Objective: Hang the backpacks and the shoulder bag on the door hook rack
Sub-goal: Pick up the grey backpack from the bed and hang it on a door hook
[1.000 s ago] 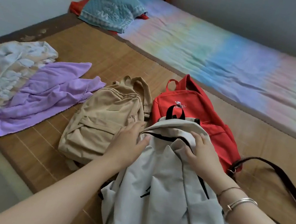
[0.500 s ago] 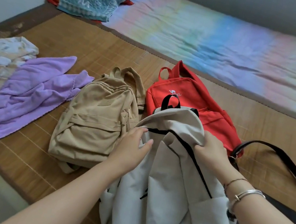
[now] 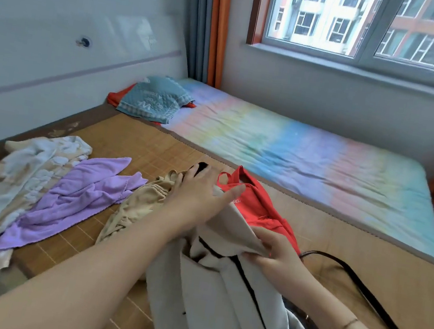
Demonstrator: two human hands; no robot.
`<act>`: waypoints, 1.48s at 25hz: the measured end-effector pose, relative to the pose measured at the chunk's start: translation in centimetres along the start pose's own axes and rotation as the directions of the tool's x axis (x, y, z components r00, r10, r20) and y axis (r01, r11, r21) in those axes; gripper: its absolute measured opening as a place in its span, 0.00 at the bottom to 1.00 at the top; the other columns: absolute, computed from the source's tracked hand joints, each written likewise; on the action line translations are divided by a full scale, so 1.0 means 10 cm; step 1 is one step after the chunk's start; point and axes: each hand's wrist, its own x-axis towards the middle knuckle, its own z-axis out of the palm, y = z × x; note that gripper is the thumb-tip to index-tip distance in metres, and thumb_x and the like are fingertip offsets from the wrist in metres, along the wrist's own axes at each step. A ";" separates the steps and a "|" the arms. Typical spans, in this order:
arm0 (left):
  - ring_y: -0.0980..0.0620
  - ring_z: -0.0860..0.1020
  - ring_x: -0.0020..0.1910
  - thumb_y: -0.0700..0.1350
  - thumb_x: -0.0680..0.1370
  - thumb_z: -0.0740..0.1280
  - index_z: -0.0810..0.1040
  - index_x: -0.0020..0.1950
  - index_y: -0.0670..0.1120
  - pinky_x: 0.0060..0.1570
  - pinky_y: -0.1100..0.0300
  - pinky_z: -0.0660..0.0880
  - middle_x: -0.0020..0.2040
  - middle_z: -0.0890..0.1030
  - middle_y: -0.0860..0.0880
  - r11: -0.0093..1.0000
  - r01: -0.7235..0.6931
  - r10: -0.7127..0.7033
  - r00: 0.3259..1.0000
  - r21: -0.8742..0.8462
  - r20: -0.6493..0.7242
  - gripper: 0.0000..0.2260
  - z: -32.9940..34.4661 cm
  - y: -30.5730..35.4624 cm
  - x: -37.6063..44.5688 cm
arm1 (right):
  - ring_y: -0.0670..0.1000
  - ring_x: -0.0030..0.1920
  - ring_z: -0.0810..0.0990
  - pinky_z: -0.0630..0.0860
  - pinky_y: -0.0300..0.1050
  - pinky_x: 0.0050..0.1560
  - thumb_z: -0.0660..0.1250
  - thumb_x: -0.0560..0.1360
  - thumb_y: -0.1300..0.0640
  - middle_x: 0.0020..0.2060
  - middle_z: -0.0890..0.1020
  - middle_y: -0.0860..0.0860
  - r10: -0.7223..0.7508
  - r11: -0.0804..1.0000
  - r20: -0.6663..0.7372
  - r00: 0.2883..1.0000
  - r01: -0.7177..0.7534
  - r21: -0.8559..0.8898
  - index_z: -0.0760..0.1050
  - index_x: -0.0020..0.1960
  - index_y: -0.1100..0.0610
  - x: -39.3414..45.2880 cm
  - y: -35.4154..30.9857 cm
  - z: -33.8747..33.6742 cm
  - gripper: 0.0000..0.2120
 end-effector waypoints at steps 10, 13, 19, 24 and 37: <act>0.51 0.75 0.40 0.44 0.72 0.69 0.77 0.49 0.45 0.38 0.59 0.72 0.42 0.76 0.47 0.909 0.075 -0.106 0.993 -0.411 -0.051 0.08 -1.10 1.44 -0.99 | 0.50 0.36 0.72 0.69 0.35 0.38 0.71 0.67 0.65 0.36 0.75 0.51 -0.002 1.000 -0.094 0.996 -0.001 -0.026 0.68 0.58 0.52 -1.00 -1.28 -1.47 0.23; 0.49 0.78 0.42 0.46 0.73 0.71 0.76 0.57 0.47 0.46 0.54 0.76 0.47 0.79 0.43 0.789 -0.088 0.013 0.992 -0.607 -0.128 0.14 -1.09 2.01 -1.20 | 0.43 0.36 0.75 0.70 0.28 0.38 0.75 0.64 0.49 0.42 0.75 0.46 0.095 0.988 0.004 0.995 -0.094 -0.124 0.63 0.65 0.41 -1.41 -1.40 -1.86 0.34; 0.49 0.79 0.45 0.39 0.74 0.67 0.78 0.52 0.51 0.39 0.59 0.77 0.47 0.80 0.45 0.724 -0.123 0.287 0.949 -0.679 0.134 0.10 -0.80 3.22 -1.46 | 0.42 0.39 0.69 0.68 0.32 0.40 0.71 0.70 0.53 0.50 0.69 0.50 0.073 0.955 -0.473 0.878 -0.198 -0.220 0.66 0.62 0.46 -1.98 -1.46 -2.49 0.24; 0.54 0.79 0.44 0.59 0.63 0.75 0.79 0.55 0.52 0.41 0.59 0.76 0.46 0.81 0.50 0.711 -0.346 0.594 0.761 -0.612 0.261 0.23 -0.83 3.74 -1.63 | 0.47 0.60 0.65 0.66 0.46 0.67 0.72 0.68 0.46 0.60 0.62 0.48 0.269 0.840 -0.542 0.796 -0.469 -0.273 0.64 0.66 0.48 -2.62 -1.50 -2.60 0.30; 0.46 0.82 0.35 0.38 0.75 0.65 0.80 0.46 0.39 0.33 0.64 0.75 0.36 0.81 0.41 0.297 -0.461 0.952 0.075 -0.836 0.297 0.05 -0.01 4.77 -3.40 | 0.49 0.18 0.60 0.60 0.38 0.21 0.71 0.71 0.55 0.21 0.65 0.53 0.215 0.938 -0.974 0.065 -0.290 0.188 0.69 0.38 0.58 -5.09 -2.69 -2.14 0.11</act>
